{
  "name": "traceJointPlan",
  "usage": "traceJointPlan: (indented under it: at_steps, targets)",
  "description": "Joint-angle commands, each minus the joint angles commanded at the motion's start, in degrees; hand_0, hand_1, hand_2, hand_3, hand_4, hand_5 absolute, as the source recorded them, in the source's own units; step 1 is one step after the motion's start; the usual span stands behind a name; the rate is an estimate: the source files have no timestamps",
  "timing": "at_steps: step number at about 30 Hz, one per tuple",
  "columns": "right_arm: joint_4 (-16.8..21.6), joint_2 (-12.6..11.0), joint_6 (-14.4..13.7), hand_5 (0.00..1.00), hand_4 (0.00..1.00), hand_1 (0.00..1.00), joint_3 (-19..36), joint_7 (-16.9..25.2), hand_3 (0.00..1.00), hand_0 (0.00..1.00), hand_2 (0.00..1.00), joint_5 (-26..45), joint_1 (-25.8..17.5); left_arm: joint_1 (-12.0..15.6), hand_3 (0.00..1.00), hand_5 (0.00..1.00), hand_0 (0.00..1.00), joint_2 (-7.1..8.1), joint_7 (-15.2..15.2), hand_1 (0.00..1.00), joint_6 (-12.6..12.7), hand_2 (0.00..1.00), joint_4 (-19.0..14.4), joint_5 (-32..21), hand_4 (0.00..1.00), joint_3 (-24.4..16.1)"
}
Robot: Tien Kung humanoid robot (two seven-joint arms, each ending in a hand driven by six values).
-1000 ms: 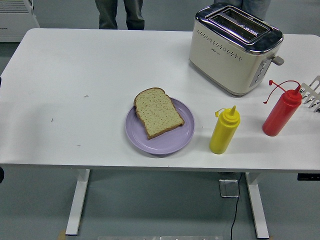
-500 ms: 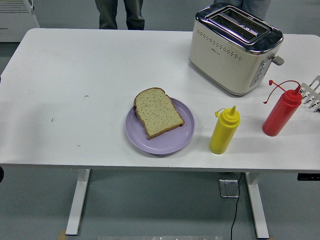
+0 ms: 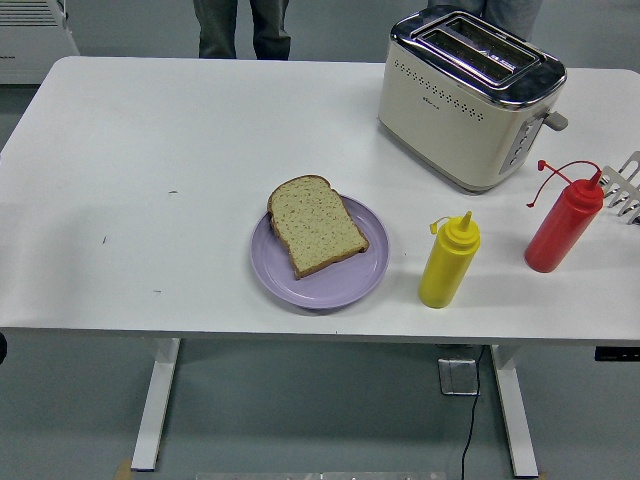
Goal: Pick up the cup,pour liquid into bread,place the cup on the desk
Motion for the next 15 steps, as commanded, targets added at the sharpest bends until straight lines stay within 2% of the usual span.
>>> traceJointPlan:
  at_steps: [15]
  targets:
    - [0.0,0.0,0.0,0.484,0.504,0.777,0.0,0.1,0.802,0.791,0.794,0.3,-0.1,0.0,0.816,0.998,0.827,-0.04,0.0,0.818,0.0,0.859,0.0,-0.1,0.655,-0.1]
